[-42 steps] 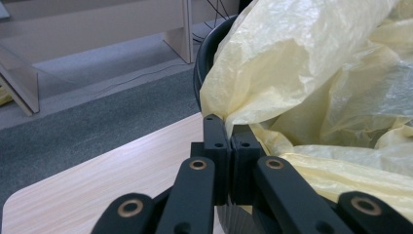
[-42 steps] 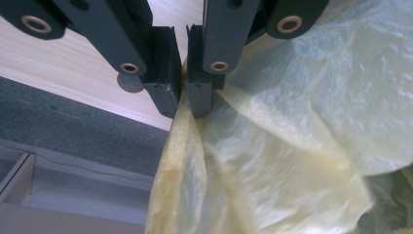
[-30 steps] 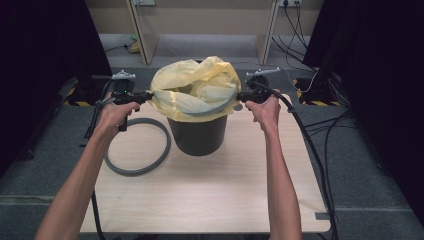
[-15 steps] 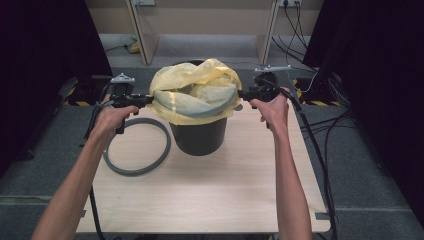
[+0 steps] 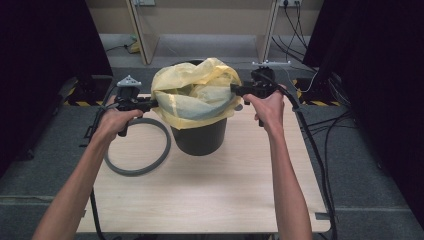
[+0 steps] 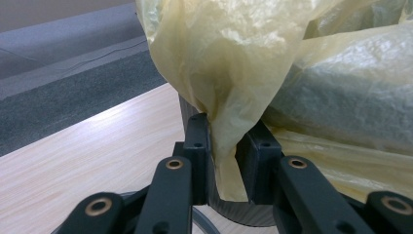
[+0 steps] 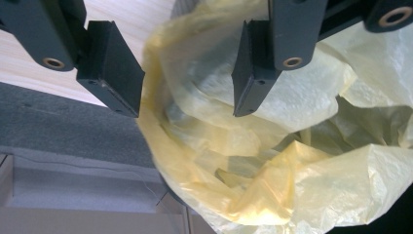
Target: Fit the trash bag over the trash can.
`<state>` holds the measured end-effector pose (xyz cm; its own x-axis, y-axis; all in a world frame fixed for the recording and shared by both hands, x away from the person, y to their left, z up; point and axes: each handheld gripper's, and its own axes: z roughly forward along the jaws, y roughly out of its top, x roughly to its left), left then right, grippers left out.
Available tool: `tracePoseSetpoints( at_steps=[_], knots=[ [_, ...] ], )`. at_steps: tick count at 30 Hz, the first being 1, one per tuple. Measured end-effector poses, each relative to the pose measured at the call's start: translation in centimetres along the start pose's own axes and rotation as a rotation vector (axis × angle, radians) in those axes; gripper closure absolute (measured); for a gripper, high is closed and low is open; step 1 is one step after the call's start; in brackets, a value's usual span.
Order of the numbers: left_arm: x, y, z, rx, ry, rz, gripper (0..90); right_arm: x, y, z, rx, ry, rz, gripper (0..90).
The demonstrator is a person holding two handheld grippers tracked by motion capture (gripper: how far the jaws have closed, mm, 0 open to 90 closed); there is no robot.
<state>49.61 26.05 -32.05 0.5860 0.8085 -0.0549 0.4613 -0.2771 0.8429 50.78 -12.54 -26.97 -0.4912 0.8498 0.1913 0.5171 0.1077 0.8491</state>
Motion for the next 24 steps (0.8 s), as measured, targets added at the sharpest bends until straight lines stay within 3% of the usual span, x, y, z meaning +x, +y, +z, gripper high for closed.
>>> tracePoseSetpoints(
  at_steps=[2, 9, 15, 19, 21, 23, 24],
  knots=[
    [-0.1, 0.0, 0.0, 0.006, 0.000, 0.004, 74.7, 0.3, 0.0, 0.5, -0.004, 0.004, 0.015, 44.1],
    [0.1, -0.2, -0.3, 0.000, -0.007, -0.002, 71.1, 1.3, -0.2, 1.9, 0.067, -0.020, -0.030, 46.2],
    [0.6, -0.5, -1.6, -0.014, -0.014, -0.015, 47.8, 0.9, 0.5, 0.8, 0.085, 0.008, -0.043, 61.0],
    [0.3, 0.2, -2.9, -0.048, -0.010, -0.002, 39.3, 1.1, 0.7, 1.0, 0.098, -0.009, -0.062, 59.3],
    [0.2, 0.5, -3.4, -0.075, -0.012, -0.002, 39.5, 1.2, 0.6, 1.2, 0.097, -0.031, -0.066, 50.5],
    [0.0, 0.6, -3.5, -0.069, -0.014, 0.014, 41.4, 1.3, 0.3, 1.5, 0.083, -0.061, -0.076, 46.1],
    [-0.2, 0.6, -3.4, -0.054, -0.013, 0.023, 41.7, 1.2, 0.3, 1.6, 0.076, -0.053, -0.070, 46.2]
  ],
)
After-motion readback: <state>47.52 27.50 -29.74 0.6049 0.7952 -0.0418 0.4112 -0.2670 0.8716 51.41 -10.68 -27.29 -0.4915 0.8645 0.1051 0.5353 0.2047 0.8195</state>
